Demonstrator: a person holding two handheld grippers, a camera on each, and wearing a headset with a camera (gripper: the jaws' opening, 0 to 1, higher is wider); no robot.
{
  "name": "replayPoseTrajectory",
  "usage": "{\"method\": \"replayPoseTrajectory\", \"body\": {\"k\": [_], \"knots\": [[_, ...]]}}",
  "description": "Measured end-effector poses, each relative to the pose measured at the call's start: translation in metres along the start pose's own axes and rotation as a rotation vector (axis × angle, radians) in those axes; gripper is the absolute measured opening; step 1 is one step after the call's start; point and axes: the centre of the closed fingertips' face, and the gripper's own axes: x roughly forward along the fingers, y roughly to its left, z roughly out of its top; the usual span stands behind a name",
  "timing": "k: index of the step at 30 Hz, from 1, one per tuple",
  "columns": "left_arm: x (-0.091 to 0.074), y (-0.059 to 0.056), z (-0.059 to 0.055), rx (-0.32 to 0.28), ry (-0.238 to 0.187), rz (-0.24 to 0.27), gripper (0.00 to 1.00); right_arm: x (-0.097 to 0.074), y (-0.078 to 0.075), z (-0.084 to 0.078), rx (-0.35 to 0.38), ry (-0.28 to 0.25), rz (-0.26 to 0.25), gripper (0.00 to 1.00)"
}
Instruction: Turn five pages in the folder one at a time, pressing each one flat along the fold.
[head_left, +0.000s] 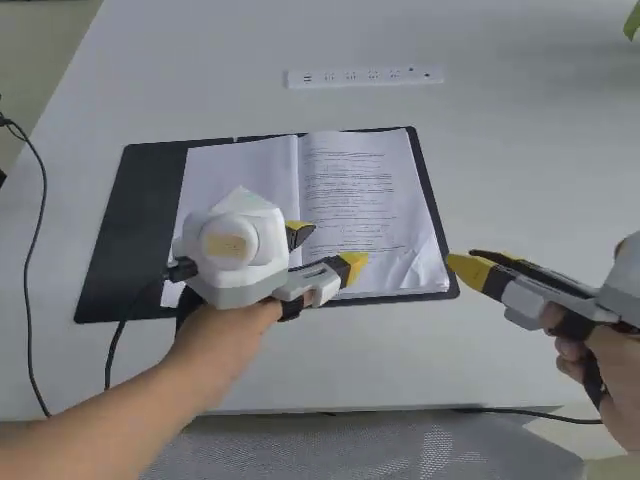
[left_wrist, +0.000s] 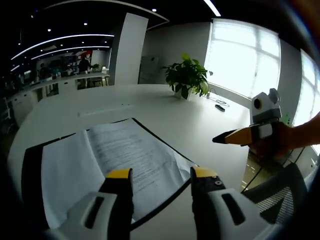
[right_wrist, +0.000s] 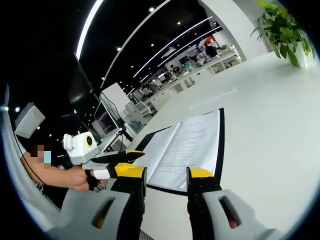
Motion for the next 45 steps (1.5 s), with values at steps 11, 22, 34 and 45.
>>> {"method": "replayPoseTrajectory", "body": {"k": [11, 22, 34, 45], "knots": [[0.056, -0.018, -0.031, 0.017, 0.023, 0.034, 0.51, 0.021, -0.024, -0.006, 0.007, 0.053, 0.031, 0.29], [0.081, -0.005, -0.047, 0.085, 0.012, 0.150, 0.48, 0.026, -0.047, -0.013, 0.044, 0.054, 0.021, 0.27], [0.080, -0.003, -0.048, 0.128, -0.024, 0.145, 0.38, 0.027, -0.052, -0.022, 0.058, 0.068, 0.025, 0.27], [0.079, -0.001, -0.047, 0.133, -0.039, 0.127, 0.28, 0.031, -0.053, -0.024, 0.059, 0.074, 0.031, 0.27]]}}
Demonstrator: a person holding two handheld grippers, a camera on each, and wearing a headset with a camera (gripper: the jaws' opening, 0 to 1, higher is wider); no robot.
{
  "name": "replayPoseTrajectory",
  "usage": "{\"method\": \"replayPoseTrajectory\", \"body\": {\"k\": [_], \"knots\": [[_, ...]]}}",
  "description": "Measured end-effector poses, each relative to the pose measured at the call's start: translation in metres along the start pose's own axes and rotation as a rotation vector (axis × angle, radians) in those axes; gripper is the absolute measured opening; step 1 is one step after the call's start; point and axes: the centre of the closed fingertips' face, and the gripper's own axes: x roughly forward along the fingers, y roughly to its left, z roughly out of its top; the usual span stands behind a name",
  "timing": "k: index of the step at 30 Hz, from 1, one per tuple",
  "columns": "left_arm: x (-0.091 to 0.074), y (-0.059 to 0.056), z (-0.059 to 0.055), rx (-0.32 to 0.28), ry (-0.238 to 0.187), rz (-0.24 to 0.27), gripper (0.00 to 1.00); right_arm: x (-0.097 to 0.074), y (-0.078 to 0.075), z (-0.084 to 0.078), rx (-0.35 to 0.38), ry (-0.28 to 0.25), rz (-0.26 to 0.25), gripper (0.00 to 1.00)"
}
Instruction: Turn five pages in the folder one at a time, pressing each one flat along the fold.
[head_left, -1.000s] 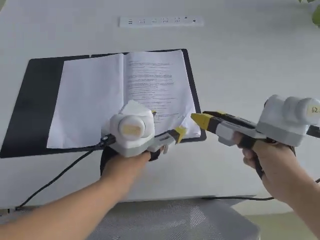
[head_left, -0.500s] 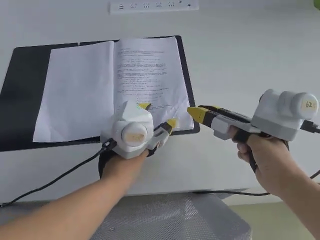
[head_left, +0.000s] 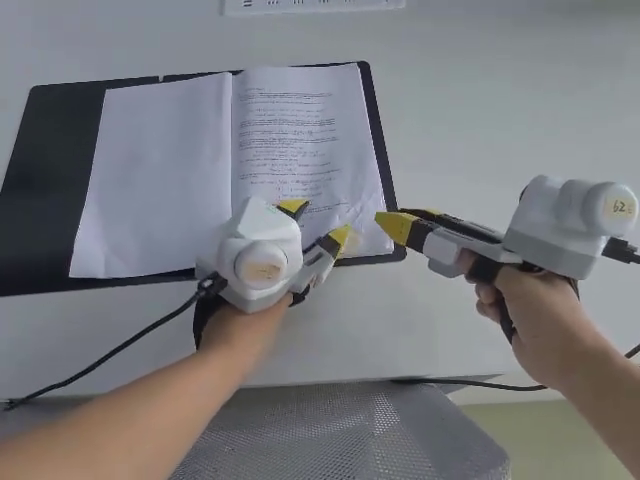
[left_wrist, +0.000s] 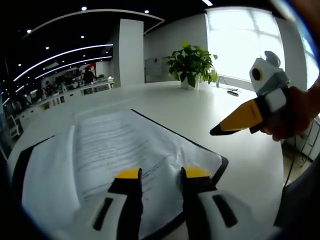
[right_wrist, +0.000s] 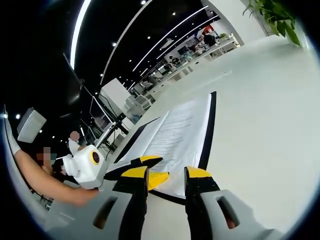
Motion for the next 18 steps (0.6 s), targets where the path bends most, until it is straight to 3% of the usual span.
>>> {"method": "replayPoseTrajectory", "body": {"k": [7, 12, 16, 18], "knots": [[0.0007, 0.0027, -0.0006, 0.015, -0.005, -0.007, 0.25, -0.0021, -0.0030, -0.0028, 0.005, 0.001, -0.008, 0.27], [0.0014, 0.0074, 0.0000, -0.010, -0.009, -0.003, 0.20, -0.0009, -0.0011, -0.0034, 0.005, 0.003, -0.004, 0.27], [0.0008, 0.0075, 0.0003, 0.013, -0.008, -0.011, 0.18, 0.0014, 0.0011, -0.0046, -0.002, 0.007, -0.001, 0.27], [0.0005, 0.0084, 0.0005, -0.007, -0.009, -0.009, 0.17, 0.0031, 0.0010, -0.0044, 0.001, 0.005, -0.003, 0.27]]}}
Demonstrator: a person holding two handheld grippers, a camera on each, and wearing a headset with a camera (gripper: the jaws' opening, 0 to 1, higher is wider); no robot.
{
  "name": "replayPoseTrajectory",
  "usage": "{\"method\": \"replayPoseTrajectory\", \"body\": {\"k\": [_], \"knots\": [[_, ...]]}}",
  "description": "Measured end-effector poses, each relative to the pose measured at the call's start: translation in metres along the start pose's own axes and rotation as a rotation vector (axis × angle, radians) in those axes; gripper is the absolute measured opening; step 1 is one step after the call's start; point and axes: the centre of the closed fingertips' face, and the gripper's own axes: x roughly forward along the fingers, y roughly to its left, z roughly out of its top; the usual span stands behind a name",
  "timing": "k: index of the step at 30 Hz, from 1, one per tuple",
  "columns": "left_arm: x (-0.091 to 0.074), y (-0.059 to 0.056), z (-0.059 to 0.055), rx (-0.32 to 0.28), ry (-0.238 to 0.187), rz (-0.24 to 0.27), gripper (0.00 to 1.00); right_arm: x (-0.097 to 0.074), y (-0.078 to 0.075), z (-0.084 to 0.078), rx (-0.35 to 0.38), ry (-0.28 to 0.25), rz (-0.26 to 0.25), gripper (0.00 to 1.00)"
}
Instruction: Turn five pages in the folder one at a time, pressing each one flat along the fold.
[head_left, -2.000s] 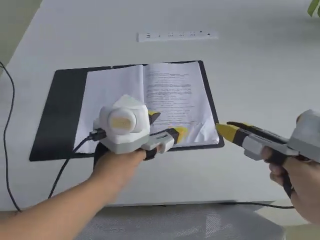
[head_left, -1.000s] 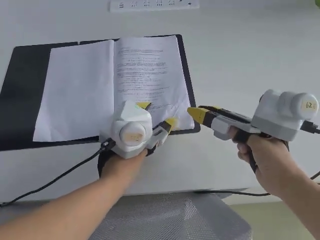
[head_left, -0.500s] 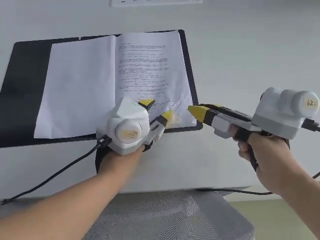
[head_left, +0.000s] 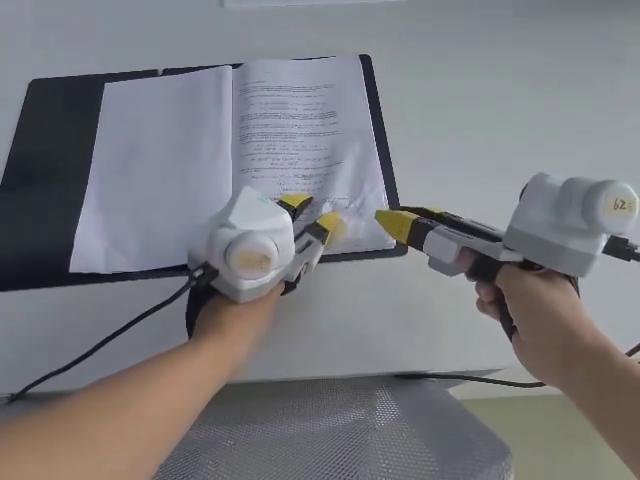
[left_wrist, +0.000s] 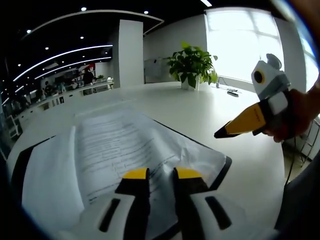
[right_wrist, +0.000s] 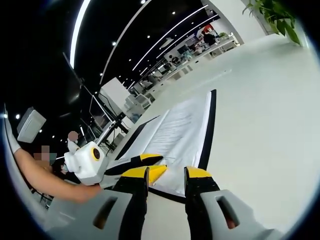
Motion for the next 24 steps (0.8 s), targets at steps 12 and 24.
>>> {"method": "replayPoseTrajectory", "body": {"k": [12, 24], "knots": [[-0.001, 0.002, 0.000, -0.020, -0.009, -0.002, 0.12, 0.033, -0.010, 0.014, 0.027, -0.008, -0.002, 0.26], [-0.001, 0.003, -0.001, -0.035, -0.015, -0.002, 0.10, 0.051, -0.028, 0.025, 0.031, 0.021, -0.023, 0.28]]}}
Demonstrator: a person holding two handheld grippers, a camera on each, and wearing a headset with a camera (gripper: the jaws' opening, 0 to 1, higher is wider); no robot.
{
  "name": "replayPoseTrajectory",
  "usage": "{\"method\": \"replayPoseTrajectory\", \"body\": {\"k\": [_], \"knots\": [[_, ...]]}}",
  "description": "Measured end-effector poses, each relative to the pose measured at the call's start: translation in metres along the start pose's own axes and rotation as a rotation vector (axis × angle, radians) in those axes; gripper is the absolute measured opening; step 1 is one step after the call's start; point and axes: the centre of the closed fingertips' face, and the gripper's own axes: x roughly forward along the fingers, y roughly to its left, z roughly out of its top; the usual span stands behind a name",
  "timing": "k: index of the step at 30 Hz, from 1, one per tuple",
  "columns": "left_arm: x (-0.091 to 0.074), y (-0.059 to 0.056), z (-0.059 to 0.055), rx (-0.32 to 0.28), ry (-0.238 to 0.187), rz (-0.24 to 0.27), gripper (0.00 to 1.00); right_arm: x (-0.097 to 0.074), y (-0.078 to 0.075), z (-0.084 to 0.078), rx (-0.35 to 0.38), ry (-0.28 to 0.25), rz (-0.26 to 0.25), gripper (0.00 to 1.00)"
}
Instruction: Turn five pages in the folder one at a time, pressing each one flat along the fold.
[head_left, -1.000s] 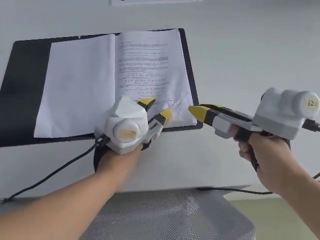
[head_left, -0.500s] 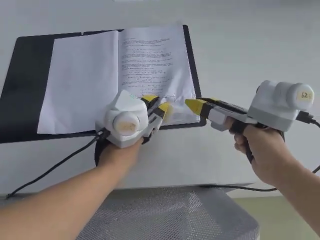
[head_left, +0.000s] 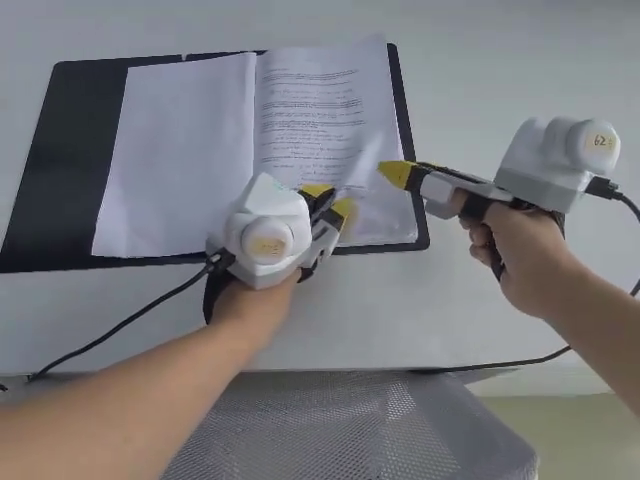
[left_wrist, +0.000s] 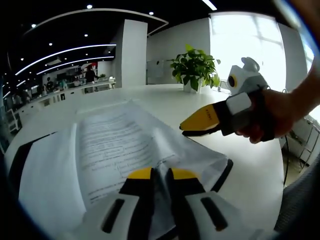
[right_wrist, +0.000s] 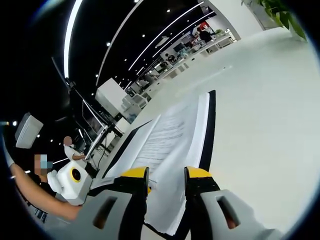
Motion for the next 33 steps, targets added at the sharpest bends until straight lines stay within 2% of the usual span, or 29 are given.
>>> {"method": "replayPoseTrajectory", "body": {"k": [1, 2, 7, 10, 13, 18, 24, 27, 29, 31, 33], "knots": [[0.000, 0.000, 0.000, -0.002, -0.001, 0.000, 0.10, 0.000, 0.000, 0.000, 0.003, 0.000, 0.002, 0.27], [0.000, 0.000, 0.000, -0.004, -0.001, 0.000, 0.10, 0.001, 0.003, -0.003, 0.032, 0.013, 0.027, 0.25], [0.000, 0.001, 0.000, -0.007, -0.004, -0.001, 0.10, 0.001, 0.002, -0.012, 0.057, 0.048, 0.025, 0.14], [0.000, 0.001, 0.000, -0.012, -0.004, -0.003, 0.10, -0.002, 0.001, -0.020, 0.154, 0.067, 0.032, 0.08], [0.000, 0.001, 0.000, -0.014, -0.004, -0.004, 0.09, -0.004, 0.000, -0.023, 0.185, 0.072, 0.040, 0.04], [0.001, 0.001, 0.000, -0.027, -0.004, -0.007, 0.10, -0.006, 0.001, -0.025, 0.345, 0.062, 0.061, 0.02], [0.001, 0.001, 0.001, -0.047, 0.009, -0.014, 0.11, -0.007, 0.005, -0.023, 0.298, 0.050, 0.048, 0.00], [-0.001, -0.003, 0.001, -0.048, 0.019, -0.033, 0.16, -0.011, 0.000, -0.021, 0.299, 0.034, 0.028, 0.00], [-0.003, -0.006, 0.002, -0.043, 0.020, -0.049, 0.22, -0.014, 0.002, -0.017, 0.327, 0.020, 0.043, 0.00], [-0.006, -0.008, 0.004, -0.052, 0.020, -0.054, 0.27, -0.016, 0.007, -0.014, 0.316, 0.016, 0.050, 0.00], [-0.011, -0.009, 0.010, -0.054, 0.012, -0.063, 0.30, -0.016, 0.012, -0.009, 0.346, 0.008, 0.065, 0.00]]}}
